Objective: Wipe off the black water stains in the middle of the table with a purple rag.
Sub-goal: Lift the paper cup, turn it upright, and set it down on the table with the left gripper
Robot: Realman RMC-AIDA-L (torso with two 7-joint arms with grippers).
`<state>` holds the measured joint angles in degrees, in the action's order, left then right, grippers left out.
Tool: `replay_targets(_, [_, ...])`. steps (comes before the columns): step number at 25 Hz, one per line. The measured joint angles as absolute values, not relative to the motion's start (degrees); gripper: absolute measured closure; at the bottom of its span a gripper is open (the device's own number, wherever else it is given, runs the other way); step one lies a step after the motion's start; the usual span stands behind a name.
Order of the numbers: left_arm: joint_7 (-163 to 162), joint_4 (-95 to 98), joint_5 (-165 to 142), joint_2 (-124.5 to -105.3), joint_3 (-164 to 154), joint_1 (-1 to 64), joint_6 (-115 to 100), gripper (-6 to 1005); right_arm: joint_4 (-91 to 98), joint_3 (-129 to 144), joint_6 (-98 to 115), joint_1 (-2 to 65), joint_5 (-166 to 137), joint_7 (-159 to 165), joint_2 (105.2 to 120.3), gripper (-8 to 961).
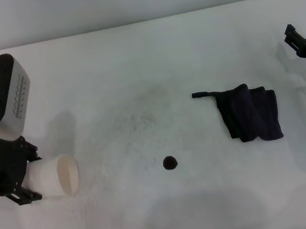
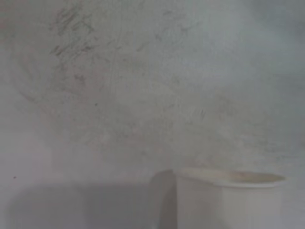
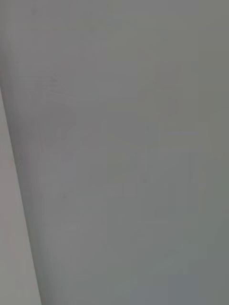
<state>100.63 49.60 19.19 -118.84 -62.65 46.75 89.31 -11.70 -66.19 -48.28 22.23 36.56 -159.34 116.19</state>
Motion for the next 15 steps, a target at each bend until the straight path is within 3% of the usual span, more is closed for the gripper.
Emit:
replay_targets(5, [99.32,51.03,26.91,-118.91,-61.02,45.46,87.95,279,-11.70,-66.16,-48.25,22.24,36.56,-159.34,116.20,158])
replay_targets(15, [104.15,54.07,51.87,-119.05,-60.92,32.73,74.53,366,-11.81,-66.17,-48.24,22.42,36.56,-159.34,116.19,158])
